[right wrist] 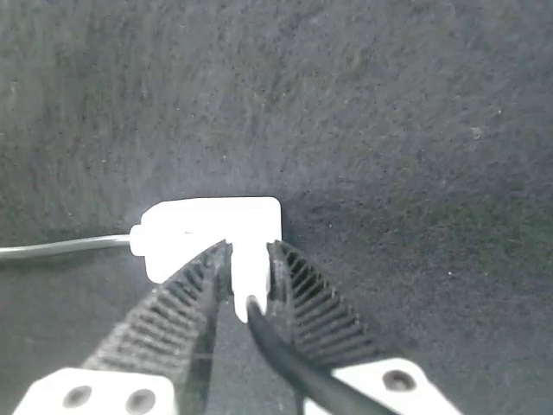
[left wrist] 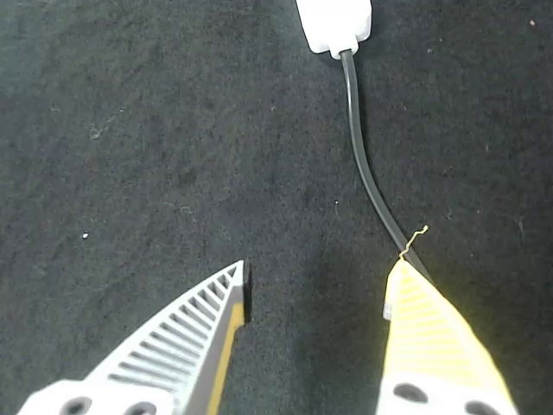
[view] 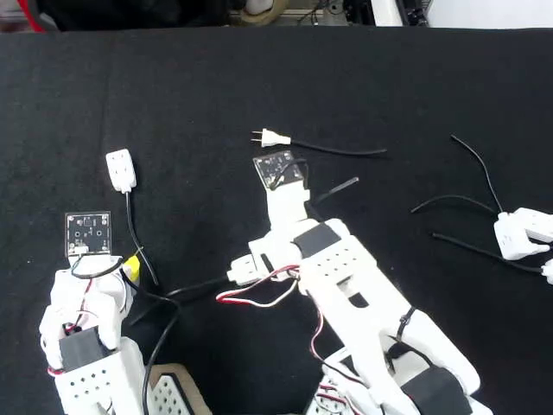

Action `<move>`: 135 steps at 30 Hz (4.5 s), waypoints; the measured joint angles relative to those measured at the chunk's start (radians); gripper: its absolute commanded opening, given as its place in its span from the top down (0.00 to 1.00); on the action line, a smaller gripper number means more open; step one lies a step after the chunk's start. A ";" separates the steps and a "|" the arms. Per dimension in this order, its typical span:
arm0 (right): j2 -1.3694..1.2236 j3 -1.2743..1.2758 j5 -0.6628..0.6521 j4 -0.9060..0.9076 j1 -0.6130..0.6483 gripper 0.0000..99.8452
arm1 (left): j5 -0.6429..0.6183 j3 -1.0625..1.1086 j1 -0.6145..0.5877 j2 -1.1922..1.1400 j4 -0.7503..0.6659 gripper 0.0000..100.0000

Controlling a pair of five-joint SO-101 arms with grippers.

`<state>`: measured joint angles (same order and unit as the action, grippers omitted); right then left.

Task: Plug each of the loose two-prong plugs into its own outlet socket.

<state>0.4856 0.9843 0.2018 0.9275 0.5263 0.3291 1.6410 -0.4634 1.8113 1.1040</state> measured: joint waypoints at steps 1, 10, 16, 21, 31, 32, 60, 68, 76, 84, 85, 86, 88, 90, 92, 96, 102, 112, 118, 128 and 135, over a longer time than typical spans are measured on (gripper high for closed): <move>0.000 0.003 0.000 -0.002 0.000 0.99 | 0.000 0.000 0.000 0.000 0.000 0.74; -0.163 -0.029 0.000 -0.092 0.002 0.99 | 0.000 0.000 0.000 0.000 0.000 0.74; -0.192 -0.048 0.000 -0.092 0.002 0.99 | 0.000 0.000 0.000 0.000 0.000 0.74; -0.192 -0.052 -0.035 -0.074 -0.006 0.99 | 0.000 0.000 0.000 0.000 0.000 0.74; -0.199 -0.054 -0.166 -0.072 -0.180 0.99 | 0.000 0.000 0.000 0.000 0.000 0.74; -0.199 -0.055 -0.180 -0.072 -0.201 0.99 | 0.000 0.000 0.000 0.000 0.000 0.74; -0.014 -0.078 -0.735 -0.091 -1.100 0.99 | 0.048 0.012 0.000 0.000 0.000 0.74; -0.097 -0.167 -0.809 -0.226 -1.249 0.99 | 0.048 0.012 0.000 0.000 0.000 0.74; -0.428 -0.443 -0.809 -0.348 -1.313 0.99 | 0.048 0.012 0.000 0.000 0.000 0.74; -0.657 -0.772 -0.721 -0.364 -1.330 0.99 | 0.048 0.012 0.000 0.000 0.000 0.74; -0.677 -0.810 -0.712 -0.364 -1.330 0.99 | 0.048 0.012 0.000 0.000 0.000 0.74; -0.697 -0.844 -0.704 -0.364 -1.330 0.99 | 0.048 0.012 0.000 0.000 0.000 0.74; -0.730 -0.898 -0.697 -0.364 -1.330 0.99 | 0.048 0.012 0.000 0.000 0.000 0.74; -0.763 -0.939 -0.697 -0.364 -1.330 0.99 | 0.048 0.012 0.000 0.000 0.000 0.74; -0.795 -0.968 -0.697 -0.364 -1.330 0.99 | 0.048 0.012 0.000 0.000 0.000 0.74; -0.848 -0.991 -0.697 -0.364 -1.330 0.99 | 0.048 0.012 0.000 0.000 0.000 0.74; -0.858 -0.991 -0.730 -0.364 -1.330 0.98 | 0.048 0.012 0.000 0.000 0.000 0.74; -0.858 -0.993 -0.799 -0.258 -1.330 0.98 | 0.048 0.017 0.000 0.000 0.000 0.74; -0.858 -0.993 -0.799 -0.256 -1.330 0.94 | 0.048 0.017 0.000 0.000 0.000 0.74; -0.858 -0.993 -0.801 -0.147 -1.330 0.75 | 0.048 0.017 0.000 0.000 0.000 0.74; -0.772 -0.993 -0.799 -0.077 -1.330 0.75 | 0.048 0.017 0.000 0.000 0.000 0.74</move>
<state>-0.2862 -0.0084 -0.5976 0.8508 -0.8040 0.3767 1.6579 -0.4634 1.8113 1.1040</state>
